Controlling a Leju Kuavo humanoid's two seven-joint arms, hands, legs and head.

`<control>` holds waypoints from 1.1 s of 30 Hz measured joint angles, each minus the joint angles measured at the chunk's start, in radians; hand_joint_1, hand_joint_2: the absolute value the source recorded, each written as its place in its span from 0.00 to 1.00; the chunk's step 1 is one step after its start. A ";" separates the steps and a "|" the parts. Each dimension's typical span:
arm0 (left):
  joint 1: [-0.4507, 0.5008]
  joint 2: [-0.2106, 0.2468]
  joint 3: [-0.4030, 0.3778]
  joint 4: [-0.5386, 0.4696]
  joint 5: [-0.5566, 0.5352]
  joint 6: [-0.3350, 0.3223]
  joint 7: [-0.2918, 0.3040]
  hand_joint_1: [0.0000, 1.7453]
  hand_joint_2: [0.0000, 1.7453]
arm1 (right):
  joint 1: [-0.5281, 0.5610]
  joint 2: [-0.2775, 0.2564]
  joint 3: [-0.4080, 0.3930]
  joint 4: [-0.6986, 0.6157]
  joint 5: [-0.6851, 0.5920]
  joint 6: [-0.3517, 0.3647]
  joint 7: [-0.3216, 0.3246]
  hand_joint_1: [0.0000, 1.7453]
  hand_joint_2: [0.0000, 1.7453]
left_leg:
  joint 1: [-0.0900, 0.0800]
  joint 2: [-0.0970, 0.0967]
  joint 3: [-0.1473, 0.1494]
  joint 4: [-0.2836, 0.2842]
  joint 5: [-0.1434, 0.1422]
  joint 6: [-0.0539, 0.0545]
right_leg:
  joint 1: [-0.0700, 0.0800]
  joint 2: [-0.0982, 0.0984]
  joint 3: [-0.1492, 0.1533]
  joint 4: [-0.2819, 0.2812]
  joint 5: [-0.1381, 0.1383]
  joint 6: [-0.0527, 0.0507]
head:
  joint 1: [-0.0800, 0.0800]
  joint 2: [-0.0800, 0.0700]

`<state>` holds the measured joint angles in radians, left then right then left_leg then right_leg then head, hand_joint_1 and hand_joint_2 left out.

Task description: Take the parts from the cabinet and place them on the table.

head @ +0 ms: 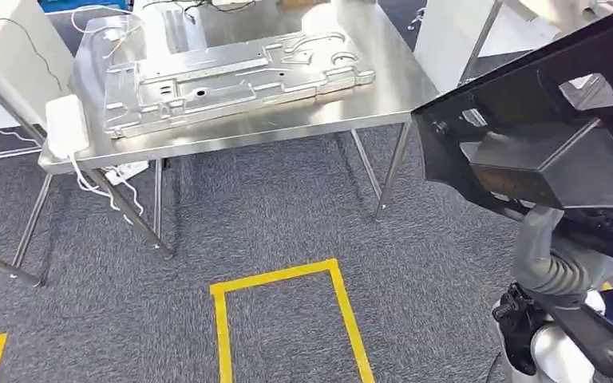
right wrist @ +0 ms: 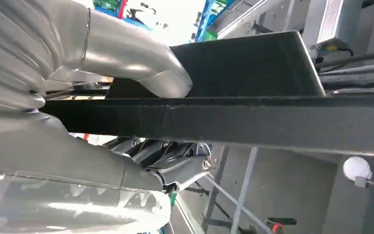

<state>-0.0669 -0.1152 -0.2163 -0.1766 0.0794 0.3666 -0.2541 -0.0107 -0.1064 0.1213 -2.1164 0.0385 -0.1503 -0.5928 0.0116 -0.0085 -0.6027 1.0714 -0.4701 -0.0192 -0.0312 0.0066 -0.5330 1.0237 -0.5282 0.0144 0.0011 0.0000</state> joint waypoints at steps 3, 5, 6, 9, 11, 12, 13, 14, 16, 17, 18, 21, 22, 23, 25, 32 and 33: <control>0.000 0.000 0.000 0.002 -0.002 0.000 0.000 0.00 1.00 | 0.000 0.001 -0.002 0.000 0.000 -0.003 0.001 1.00 1.00 | -0.009 -0.002 0.002 -0.022 -0.021 0.004 | 0.006 0.002 -0.007 -0.002 -0.001 0.013 | 0.001 0.000; 0.000 0.000 0.000 0.002 -0.002 0.001 0.000 0.00 1.00 | 0.000 0.000 -0.003 0.000 0.000 -0.003 0.000 1.00 1.00 | -0.005 -0.003 0.008 -0.033 -0.019 0.016 | 0.004 0.001 -0.001 -0.009 -0.004 0.026 | 0.000 0.000; -0.001 0.000 0.000 0.002 -0.002 0.001 0.000 0.00 1.00 | 0.001 0.001 -0.005 0.000 0.000 -0.005 0.000 1.00 1.00 | -0.002 -0.002 0.015 -0.040 -0.018 0.021 | 0.004 0.000 -0.010 0.008 -0.016 0.028 | 0.003 0.000; 0.000 0.000 0.000 0.002 -0.004 0.000 0.000 0.00 1.00 | 0.003 -0.001 -0.008 0.000 0.000 -0.008 -0.001 1.00 1.00 | -0.002 0.001 0.021 -0.040 -0.025 0.033 | 0.005 0.000 -0.127 0.226 -0.107 0.030 | 0.023 0.000; 0.000 0.000 0.000 0.002 -0.005 0.000 0.002 0.00 1.00 | 0.006 -0.002 -0.012 0.000 0.000 -0.008 0.000 1.00 1.00 | -0.002 0.001 0.026 -0.040 -0.029 0.035 | 0.004 0.000 -0.187 0.306 -0.107 0.032 | 0.029 0.000; 0.000 0.000 0.000 0.002 -0.006 0.000 0.003 0.00 1.00 | 0.006 -0.002 -0.015 0.000 0.001 -0.008 0.000 1.00 1.00 | -0.001 -0.001 0.031 -0.040 -0.033 0.035 | 0.004 0.000 -0.180 0.275 -0.070 0.032 | 0.033 0.000; 0.000 0.000 0.000 0.002 -0.008 -0.001 0.003 0.00 1.00 | 0.006 -0.002 -0.017 0.000 0.001 -0.008 0.000 1.00 1.00 | 0.000 -0.002 0.038 -0.040 -0.038 0.033 | 0.003 0.000 -0.154 0.206 -0.020 0.032 | 0.037 0.000; 0.000 0.000 -0.001 0.001 -0.008 -0.001 0.003 0.00 1.00 | 0.005 -0.002 -0.018 0.000 0.002 -0.008 0.000 1.00 1.00 | 0.001 -0.004 0.046 -0.040 -0.043 0.029 | 0.003 0.000 -0.117 0.117 0.033 0.031 | 0.040 0.000; -0.001 0.000 -0.002 0.002 -0.008 -0.001 0.003 0.00 1.00 | 0.005 -0.003 -0.021 0.000 0.003 -0.008 0.000 1.00 1.00 | -0.006 -0.007 0.050 -0.036 -0.053 0.015 | 0.009 -0.001 -0.072 0.016 0.054 0.032 | 0.052 0.000; -0.002 0.000 -0.002 0.002 -0.008 -0.001 0.004 0.00 1.00 | 0.005 -0.004 -0.021 -0.002 0.003 -0.008 0.002 1.00 1.00 | -0.006 -0.006 0.047 -0.037 -0.054 0.012 | 0.009 0.001 -0.068 0.011 0.049 0.028 | 0.053 0.000; -0.001 0.000 -0.002 0.002 -0.009 -0.001 0.004 0.00 1.00 | 0.007 -0.004 -0.022 -0.002 0.003 -0.008 0.003 1.00 1.00 | -0.008 -0.006 0.048 -0.040 -0.054 0.011 | 0.009 0.002 -0.069 0.010 0.047 0.026 | 0.046 0.000; -0.001 0.000 -0.002 0.000 -0.010 -0.002 0.006 0.00 1.00 | 0.006 -0.005 -0.025 -0.003 0.003 -0.008 0.003 1.00 1.00 | -0.001 -0.002 0.058 -0.030 -0.068 -0.003 | 0.000 0.002 -0.054 0.002 0.043 0.010 | 0.034 0.000; -0.002 0.000 -0.002 0.000 -0.010 -0.002 0.006 0.00 1.00 | 0.005 -0.005 -0.026 -0.003 0.003 -0.008 0.003 1.00 1.00 | -0.003 0.000 0.041 0.013 -0.091 -0.003 | -0.001 -0.001 -0.047 0.001 0.038 0.003 | 0.027 0.000; -0.002 0.000 -0.002 0.000 -0.010 -0.002 0.006 0.00 1.00 | 0.005 -0.005 -0.027 -0.003 0.003 -0.008 0.003 1.00 1.00 | -0.002 -0.001 0.004 0.091 -0.127 -0.004 | -0.001 -0.003 -0.042 0.001 0.035 -0.002 | 0.014 0.000; -0.002 0.000 -0.002 0.000 -0.008 -0.002 0.004 0.00 1.00 | 0.006 -0.005 -0.030 -0.003 0.003 -0.008 0.003 1.00 1.00 | -0.002 0.000 -0.081 0.254 -0.186 -0.006 | 0.000 -0.004 -0.038 0.002 0.030 -0.007 | 0.008 0.000; -0.004 0.000 -0.002 0.000 -0.008 0.000 0.007 0.00 1.00 | 0.009 -0.004 -0.036 -0.003 0.000 -0.001 0.002 1.00 1.00 | -0.001 -0.001 0.017 -0.023 -0.029 -0.003 | 0.002 0.005 -0.006 0.007 -0.001 0.016 | -0.005 0.000; -0.004 0.000 -0.002 0.000 -0.008 0.001 0.007 0.00 1.00 | 0.011 -0.003 -0.039 -0.004 0.000 0.001 0.002 1.00 1.00 | -0.002 -0.002 0.012 -0.017 -0.029 0.000 | 0.000 0.004 -0.008 0.002 0.003 0.022 | 0.001 0.000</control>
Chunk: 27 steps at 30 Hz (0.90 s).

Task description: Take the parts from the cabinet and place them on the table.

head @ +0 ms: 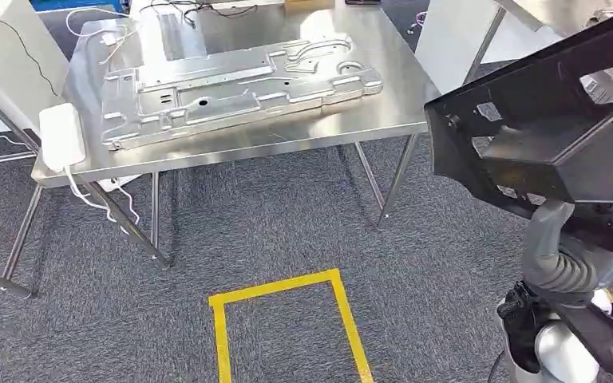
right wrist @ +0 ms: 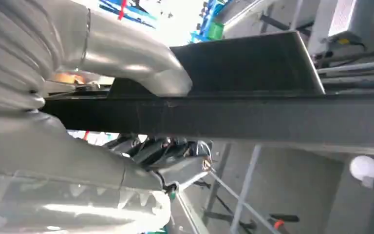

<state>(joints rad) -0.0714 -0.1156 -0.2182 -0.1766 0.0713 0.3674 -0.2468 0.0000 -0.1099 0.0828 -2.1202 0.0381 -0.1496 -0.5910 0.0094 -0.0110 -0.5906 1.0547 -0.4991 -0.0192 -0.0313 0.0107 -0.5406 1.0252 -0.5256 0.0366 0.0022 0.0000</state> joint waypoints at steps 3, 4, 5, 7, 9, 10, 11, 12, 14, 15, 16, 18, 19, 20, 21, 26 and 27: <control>0.002 0.003 0.001 0.000 0.000 0.001 -0.002 0.00 1.00 | 0.001 0.000 -0.002 -0.002 0.000 0.003 -0.001 1.00 1.00 | 0.004 -0.001 0.008 -0.012 0.001 0.018 | -0.002 -0.002 0.003 -0.006 -0.006 0.013 | 0.004 0.000; 0.001 0.003 0.001 0.000 0.000 0.001 -0.003 0.00 1.00 | 0.000 0.000 -0.002 -0.002 -0.001 0.003 -0.001 1.00 1.00 | 0.004 0.000 0.012 -0.015 -0.001 0.022 | -0.001 -0.004 -0.007 0.022 -0.021 0.013 | 0.007 0.000; 0.001 0.003 0.001 0.000 0.000 0.002 -0.005 0.00 1.00 | 0.000 0.000 -0.003 -0.002 -0.001 0.003 -0.002 1.00 1.00 | 0.004 0.001 0.014 -0.015 -0.003 0.026 | 0.001 -0.004 -0.039 0.083 -0.051 0.012 | 0.015 0.000; 0.002 0.003 0.000 0.000 -0.001 0.001 -0.005 0.00 1.00 | 0.005 0.001 -0.008 -0.002 -0.001 0.003 -0.003 1.00 1.00 | 0.002 0.003 0.015 -0.014 -0.007 0.032 | 0.003 -0.004 -0.138 0.257 -0.114 0.013 | 0.030 0.000; 0.002 0.003 0.001 0.000 -0.001 0.001 -0.005 0.00 1.00 | 0.010 0.001 -0.008 -0.002 -0.001 0.003 -0.003 1.00 1.00 | 0.002 0.003 0.021 -0.014 -0.012 0.034 | 0.003 -0.004 -0.179 0.300 -0.094 0.012 | 0.037 0.000; 0.002 0.003 0.001 0.000 -0.001 0.002 -0.005 0.00 1.00 | 0.011 0.002 -0.008 -0.002 -0.001 0.003 -0.003 1.00 1.00 | 0.002 0.001 0.027 -0.014 -0.016 0.034 | 0.003 -0.004 -0.165 0.254 -0.052 0.012 | 0.041 0.000; 0.002 0.003 0.001 0.000 -0.002 0.001 -0.005 0.00 1.00 | 0.011 0.002 -0.008 -0.002 -0.001 0.003 -0.003 1.00 1.00 | 0.002 -0.001 0.036 -0.014 -0.021 0.032 | 0.003 -0.004 -0.130 0.169 0.004 0.010 | 0.046 0.000; 0.002 0.003 0.000 0.000 -0.002 0.001 -0.006 0.00 1.00 | 0.011 0.002 -0.008 -0.002 -0.001 0.003 -0.003 1.00 1.00 | 0.002 -0.002 0.045 -0.014 -0.027 0.029 | 0.003 -0.004 -0.090 0.074 0.058 0.007 | 0.052 0.000; 0.001 0.003 0.001 0.000 -0.002 0.002 -0.007 0.00 1.00 | 0.011 0.003 -0.008 -0.003 -0.001 0.003 -0.004 1.00 1.00 | -0.005 -0.005 0.046 -0.012 -0.037 0.016 | 0.013 -0.003 -0.058 0.006 0.046 0.005 | 0.061 0.000; 0.001 0.003 0.001 0.000 -0.002 0.002 -0.007 0.00 1.00 | 0.014 0.003 -0.008 -0.004 -0.001 0.004 -0.005 1.00 1.00 | -0.005 -0.003 0.045 -0.017 -0.035 0.013 | 0.012 -0.003 -0.058 0.013 0.043 0.005 | 0.058 0.000; 0.003 0.003 0.000 0.000 -0.002 0.002 -0.007 0.00 1.00 | 0.016 0.004 -0.008 -0.004 -0.001 0.004 -0.005 1.00 1.00 | -0.005 -0.002 0.048 -0.021 -0.035 0.011 | 0.013 -0.001 -0.059 0.012 0.041 0.003 | 0.050 0.000; 0.003 0.003 0.000 0.000 -0.002 0.001 -0.007 0.00 1.00 | 0.018 0.005 -0.008 -0.005 -0.001 0.003 -0.005 1.00 1.00 | -0.007 -0.003 0.055 -0.025 -0.041 -0.001 | -0.001 -0.001 -0.049 0.002 0.041 -0.005 | 0.043 0.000; 0.003 0.003 0.000 0.000 -0.002 0.002 -0.008 0.00 1.00 | 0.018 0.005 -0.008 -0.005 0.000 0.004 -0.005 1.00 1.00 | -0.005 0.002 0.049 -0.001 -0.055 -0.002 | -0.002 -0.002 -0.041 -0.001 0.038 -0.011 | 0.038 0.000; 0.003 0.003 0.000 0.000 -0.003 0.001 -0.008 0.00 1.00 | 0.017 0.005 -0.008 -0.005 0.000 0.004 -0.006 1.00 1.00 | -0.006 0.002 0.021 0.061 -0.085 -0.002 | -0.002 -0.006 -0.035 -0.001 0.034 -0.018 | 0.027 0.000; 0.003 0.003 0.000 0.000 -0.002 0.001 -0.007 0.00 1.00 | 0.018 0.006 -0.008 -0.005 0.000 0.004 -0.006 1.00 1.00 | -0.005 0.002 -0.021 0.143 -0.119 -0.003 | -0.002 -0.008 -0.031 -0.001 0.031 -0.022 | 0.019 0.000; 0.001 0.003 0.001 -0.001 -0.001 0.000 -0.011 0.00 1.00 | 0.023 0.011 -0.008 -0.005 0.000 0.004 -0.006 1.00 1.00 | 0.002 0.003 -0.075 0.189 -0.056 -0.005 | -0.003 -0.005 -0.003 -0.001 0.011 -0.023 | 0.006 0.000; 0.002 0.004 0.001 -0.001 -0.001 0.000 -0.010 0.00 1.00 | 0.025 0.012 -0.008 -0.005 0.000 0.004 -0.006 1.00 1.00 | 0.005 0.004 -0.035 0.092 0.000 -0.005 | -0.005 -0.003 0.008 0.000 0.004 -0.019 | 0.004 0.000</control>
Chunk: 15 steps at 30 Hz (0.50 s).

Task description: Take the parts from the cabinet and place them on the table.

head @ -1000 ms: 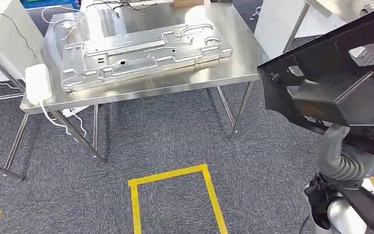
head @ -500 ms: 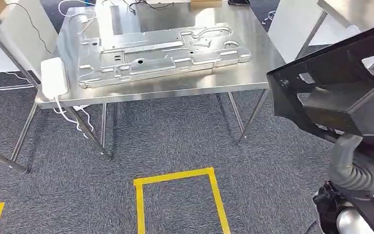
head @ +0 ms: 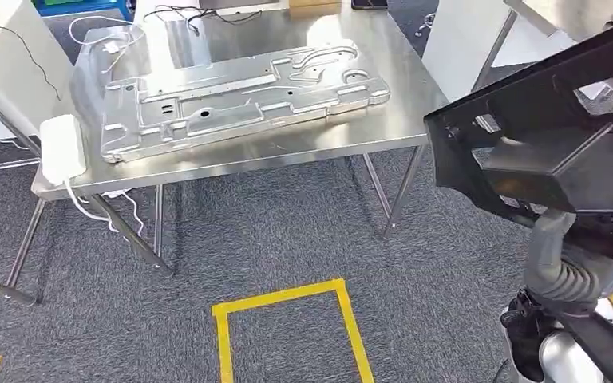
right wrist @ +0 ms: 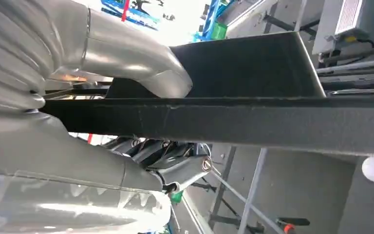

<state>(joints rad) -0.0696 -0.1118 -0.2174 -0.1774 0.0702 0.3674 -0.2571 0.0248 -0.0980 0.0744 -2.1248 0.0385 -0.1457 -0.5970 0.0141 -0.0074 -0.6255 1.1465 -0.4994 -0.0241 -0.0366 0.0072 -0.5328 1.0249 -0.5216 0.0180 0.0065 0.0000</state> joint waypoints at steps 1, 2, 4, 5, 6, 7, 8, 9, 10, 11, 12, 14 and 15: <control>0.002 0.000 0.000 0.001 0.000 0.000 0.000 0.00 1.00 | 0.000 0.001 0.000 0.000 0.000 0.000 0.000 1.00 1.00 | 0.002 0.001 0.024 -0.070 0.027 0.000 | 0.000 0.000 0.002 -0.001 -0.006 0.006 | -0.003 0.000; 0.003 0.000 0.000 0.002 0.000 0.000 0.000 0.00 1.00 | -0.001 0.001 0.000 0.000 0.000 0.000 -0.002 1.00 1.00 | -0.006 -0.001 0.034 -0.086 0.014 0.000 | 0.009 0.004 0.004 0.005 -0.011 0.013 | -0.008 0.000; 0.002 0.000 0.000 0.002 -0.002 -0.002 0.000 0.00 1.00 | 0.001 0.001 0.001 0.000 0.000 0.000 -0.001 1.00 1.00 | -0.006 -0.003 0.031 -0.090 0.005 0.006 | 0.005 0.003 0.001 -0.003 -0.008 0.020 | -0.002 0.000; 0.004 0.000 0.000 0.002 -0.001 -0.002 0.000 0.00 1.00 | 0.001 0.001 0.002 0.000 0.002 0.000 -0.002 1.00 1.00 | -0.008 -0.004 0.030 -0.090 0.003 0.013 | 0.003 0.003 0.004 -0.010 -0.007 0.025 | -0.002 0.000; 0.003 0.002 0.000 0.001 -0.001 -0.002 0.000 0.00 1.00 | 0.001 0.001 0.002 -0.001 0.003 0.000 -0.002 1.00 1.00 | -0.003 -0.004 0.035 -0.098 0.005 0.019 | 0.003 0.003 0.009 -0.012 -0.011 0.031 | -0.003 0.000; 0.002 0.002 0.000 0.001 -0.002 -0.001 0.000 0.00 1.00 | 0.002 0.001 0.002 -0.002 0.004 0.000 -0.002 1.00 1.00 | 0.001 -0.003 0.043 -0.104 0.005 0.025 | 0.004 0.001 0.002 0.002 -0.021 0.033 | 0.002 0.000; 0.002 0.002 0.000 0.001 -0.002 -0.002 0.000 0.00 1.00 | 0.000 0.001 0.003 -0.002 0.005 -0.001 -0.002 1.00 1.00 | 0.001 -0.003 0.047 -0.105 0.003 0.029 | 0.006 0.000 -0.019 0.048 -0.046 0.033 | 0.007 0.000; 0.002 0.002 0.000 0.001 -0.002 -0.002 0.000 0.00 1.00 | 0.000 0.001 0.002 -0.002 0.005 -0.001 -0.003 1.00 1.00 | 0.001 -0.002 0.048 -0.105 0.001 0.032 | 0.007 0.000 -0.060 0.122 -0.078 0.033 | 0.015 0.000; 0.003 0.001 0.000 0.001 -0.002 -0.002 0.000 0.00 1.00 | 0.001 0.001 0.002 -0.002 0.006 -0.001 -0.003 1.00 1.00 | 0.001 -0.001 0.048 -0.105 -0.001 0.035 | 0.007 0.000 -0.111 0.211 -0.109 0.033 | 0.023 0.000; 0.003 0.001 0.000 0.001 -0.002 -0.002 0.001 0.00 1.00 | 0.003 0.001 0.002 -0.002 0.006 -0.002 -0.003 1.00 1.00 | 0.000 0.000 0.049 -0.105 -0.004 0.037 | 0.007 0.000 -0.158 0.283 -0.126 0.034 | 0.028 0.000; 0.003 0.002 0.000 0.001 -0.002 -0.002 0.002 0.00 1.00 | 0.005 0.000 0.002 -0.002 0.007 -0.002 -0.002 1.00 1.00 | 0.000 -0.001 0.052 -0.105 -0.006 0.038 | 0.007 0.000 -0.183 0.309 -0.116 0.033 | 0.031 0.000; 0.003 0.002 0.000 0.001 -0.002 -0.002 0.003 0.00 1.00 | 0.005 0.000 0.000 -0.002 0.009 -0.002 -0.001 1.00 1.00 | 0.000 -0.004 0.066 -0.105 -0.016 0.036 | 0.007 0.000 -0.155 0.213 -0.026 0.032 | 0.040 0.000; 0.003 0.001 0.000 0.001 -0.003 -0.003 0.003 0.00 1.00 | 0.004 0.000 0.000 -0.002 0.010 -0.002 -0.001 1.00 1.00 | 0.000 -0.006 0.076 -0.105 -0.022 0.033 | 0.007 0.000 -0.119 0.124 0.029 0.030 | 0.045 0.000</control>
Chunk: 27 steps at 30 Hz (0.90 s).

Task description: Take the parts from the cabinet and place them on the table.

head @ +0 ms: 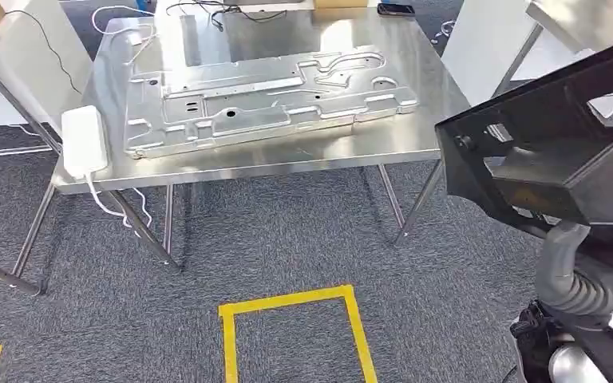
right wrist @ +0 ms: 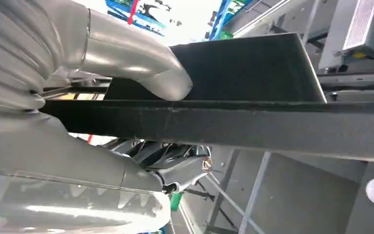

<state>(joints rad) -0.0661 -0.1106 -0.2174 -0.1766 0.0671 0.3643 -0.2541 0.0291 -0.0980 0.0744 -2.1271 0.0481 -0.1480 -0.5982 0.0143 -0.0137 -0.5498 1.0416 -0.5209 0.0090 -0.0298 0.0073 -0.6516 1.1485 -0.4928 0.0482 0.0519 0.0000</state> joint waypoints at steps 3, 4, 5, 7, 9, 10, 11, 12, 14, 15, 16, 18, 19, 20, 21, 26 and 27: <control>-0.001 0.000 0.000 0.000 -0.002 0.000 0.000 0.00 1.00 | -0.003 -0.002 -0.001 -0.001 0.001 0.000 0.001 1.00 1.00 | -0.006 -0.002 0.004 0.001 -0.013 -0.017 | 0.008 -0.001 0.051 -0.111 0.013 -0.004 | 0.011 0.000; -0.001 0.000 0.000 0.000 -0.002 0.000 0.000 0.00 1.00 | -0.001 -0.003 -0.002 -0.001 0.002 0.000 0.004 1.00 1.00 | -0.006 -0.001 0.005 -0.004 -0.012 -0.020 | 0.009 0.001 0.051 -0.111 0.012 -0.005 | 0.007 0.000; 0.001 0.000 0.000 0.000 -0.002 0.000 0.000 0.00 1.00 | 0.000 -0.003 -0.002 -0.001 0.003 0.000 0.004 1.00 1.00 | -0.006 0.000 0.009 -0.010 -0.011 -0.024 | 0.010 0.002 0.051 -0.111 0.010 -0.009 | 0.002 0.000; 0.000 0.000 0.000 0.000 -0.002 0.000 0.000 0.00 1.00 | -0.001 -0.003 -0.002 -0.001 0.003 0.000 0.005 1.00 1.00 | -0.004 0.003 0.016 -0.002 -0.021 -0.035 | -0.003 0.001 0.065 -0.122 0.010 -0.018 | -0.008 0.000; -0.001 0.000 0.000 0.000 -0.002 0.000 0.000 0.00 1.00 | -0.004 -0.003 -0.002 -0.001 0.003 0.000 0.005 1.00 1.00 | -0.005 0.005 -0.039 0.118 -0.079 -0.035 | -0.002 -0.003 0.078 -0.124 0.001 -0.032 | -0.026 0.000; 0.000 0.000 0.000 0.000 -0.001 0.000 -0.001 0.00 1.00 | -0.004 -0.003 -0.002 -0.001 0.003 0.000 0.005 1.00 1.00 | -0.005 0.005 -0.084 0.203 -0.114 -0.036 | -0.001 -0.005 0.081 -0.124 -0.003 -0.037 | -0.034 0.000; 0.000 0.000 0.000 0.000 -0.001 0.000 -0.004 0.00 1.00 | -0.004 -0.003 -0.002 -0.001 0.003 0.000 0.005 1.00 1.00 | -0.005 0.005 -0.123 0.275 -0.135 -0.036 | 0.000 -0.006 0.084 -0.124 -0.006 -0.038 | -0.036 0.000; -0.004 0.000 0.000 0.000 -0.001 0.000 -0.004 0.00 1.00 | -0.004 -0.003 -0.002 -0.001 0.003 0.000 0.006 1.00 1.00 | -0.005 0.006 -0.154 0.321 -0.136 -0.036 | 0.000 -0.006 0.089 -0.123 -0.010 -0.039 | -0.039 0.000; -0.005 0.000 0.000 -0.001 -0.001 0.000 -0.003 0.00 1.00 | -0.004 -0.003 -0.001 -0.001 0.003 0.000 0.006 1.00 1.00 | -0.003 0.006 -0.131 0.246 -0.059 -0.036 | -0.002 -0.002 0.105 -0.123 -0.020 -0.037 | -0.043 0.000; -0.004 0.000 0.000 -0.001 -0.002 0.000 -0.003 0.00 1.00 | -0.004 -0.003 -0.002 -0.001 0.004 0.000 0.006 1.00 1.00 | -0.002 0.006 -0.097 0.160 -0.005 -0.035 | -0.002 0.000 0.116 -0.123 -0.026 -0.035 | -0.046 0.000; -0.004 0.000 0.000 0.000 -0.002 0.000 -0.002 0.00 1.00 | -0.005 -0.003 -0.002 -0.001 0.005 0.000 0.006 1.00 1.00 | -0.002 0.006 -0.062 0.070 0.045 -0.033 | -0.003 0.001 0.126 -0.123 -0.033 -0.031 | -0.048 0.000; -0.002 0.000 0.000 0.001 -0.002 0.001 -0.001 0.00 1.00 | -0.007 -0.003 -0.002 -0.001 0.005 0.000 0.006 1.00 1.00 | -0.009 0.005 -0.038 0.013 0.028 -0.026 | 0.005 0.004 0.122 -0.120 -0.041 -0.018 | -0.053 0.000; -0.002 0.000 0.000 0.001 -0.002 0.001 0.000 0.00 1.00 | -0.007 -0.003 -0.003 -0.001 0.005 0.000 0.007 1.00 1.00 | -0.008 0.004 -0.044 0.016 0.027 -0.023 | 0.003 0.003 0.120 -0.124 -0.039 -0.015 | -0.048 0.000; -0.001 0.000 0.000 0.001 -0.002 0.002 -0.001 0.00 1.00 | -0.006 -0.003 -0.003 -0.001 0.005 -0.001 0.008 1.00 1.00 | -0.012 0.003 -0.045 0.017 0.024 -0.019 | 0.001 0.002 0.122 -0.130 -0.039 -0.011 | -0.047 0.000; -0.001 0.000 0.000 0.001 -0.002 0.002 -0.003 0.00 1.00 | -0.007 -0.003 -0.002 -0.001 0.005 -0.001 0.007 1.00 1.00 | -0.011 0.003 -0.044 0.013 0.024 -0.013 | 0.000 0.002 0.125 -0.135 -0.039 -0.005 | -0.048 0.000; -0.001 0.000 0.000 0.001 -0.002 0.003 -0.003 0.00 1.00 | -0.008 -0.005 -0.007 -0.002 0.005 -0.001 0.006 1.00 1.00 | -0.004 0.006 -0.022 -0.003 0.018 0.009 | 0.004 0.000 -0.016 0.122 -0.146 0.002 | -0.022 0.000; -0.001 0.000 0.000 0.001 -0.002 0.003 -0.003 0.00 1.00 | -0.007 -0.005 -0.007 -0.001 0.005 -0.001 0.007 1.00 1.00 | -0.004 0.006 -0.020 -0.003 0.015 0.010 | 0.004 0.000 -0.053 0.173 -0.150 0.002 | -0.018 0.000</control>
<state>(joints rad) -0.0675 -0.1110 -0.2174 -0.1759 0.0656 0.3674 -0.2571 0.0220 -0.1034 0.0675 -2.1283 0.0534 -0.1492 -0.5909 0.0105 -0.0075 -0.5697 1.0389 -0.5062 0.0191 -0.0259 0.0075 -0.7045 1.3210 -0.6425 0.0503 0.0343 0.0000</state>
